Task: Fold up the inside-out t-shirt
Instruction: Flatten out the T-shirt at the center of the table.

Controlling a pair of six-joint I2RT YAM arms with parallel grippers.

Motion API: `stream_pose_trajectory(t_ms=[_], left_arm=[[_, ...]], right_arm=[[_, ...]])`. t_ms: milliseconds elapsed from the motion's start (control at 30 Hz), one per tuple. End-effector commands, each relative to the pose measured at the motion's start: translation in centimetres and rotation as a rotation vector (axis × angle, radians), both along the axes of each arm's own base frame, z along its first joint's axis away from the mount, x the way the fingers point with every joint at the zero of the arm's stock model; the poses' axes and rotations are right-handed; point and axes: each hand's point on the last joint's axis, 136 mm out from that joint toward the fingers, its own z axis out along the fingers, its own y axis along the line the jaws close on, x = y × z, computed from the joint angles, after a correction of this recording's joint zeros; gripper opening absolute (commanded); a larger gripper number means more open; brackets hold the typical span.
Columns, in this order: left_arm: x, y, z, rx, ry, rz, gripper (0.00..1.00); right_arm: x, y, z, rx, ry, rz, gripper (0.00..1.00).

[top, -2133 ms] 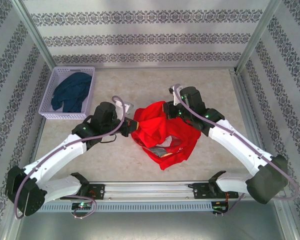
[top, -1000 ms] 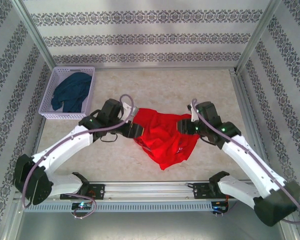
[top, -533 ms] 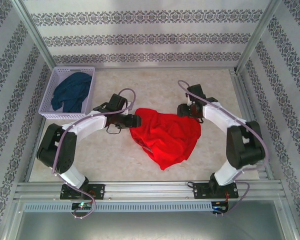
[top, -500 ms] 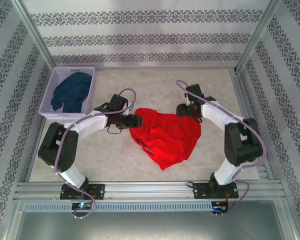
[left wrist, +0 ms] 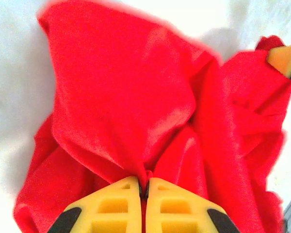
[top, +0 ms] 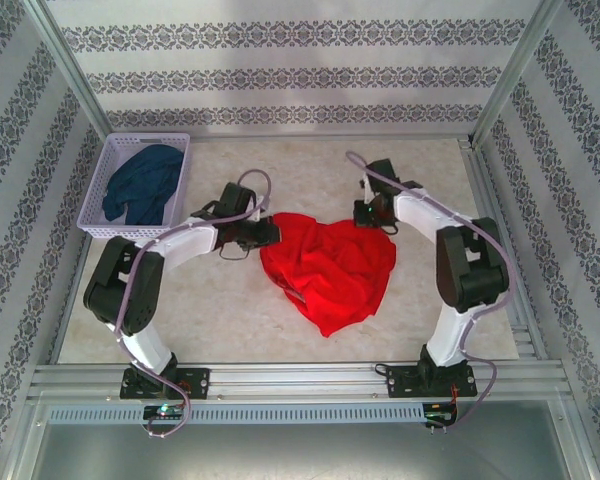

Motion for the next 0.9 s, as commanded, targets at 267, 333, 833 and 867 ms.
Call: stream_pose_trajectory(t_ms=[267,333,833,867], left_arm=[[-1.9,4.2,27.2,-0.034,-0.763,0.023,0.0],[-4.6,4.6,26.6,-0.034,-0.774,-0.01,0.0],[-10.4,6.5,5.7,0.085,-0.241,0.054,0.84],[-9.6,6.9,4.8,0.127,-0.209,0.085,0.84]], right_arm=[[-4.3,-4.0,27.2,0.099,-0.707,-0.071,0.0],[-6.5,-4.9,25.3,0.075,-0.684,-0.1,0.0],[-13.9,-2.0,8.1,0.119,-0.405,-0.078,0.64],[-13.3,-0.6,7.6,0.101,-0.383,-0.036,0.65]])
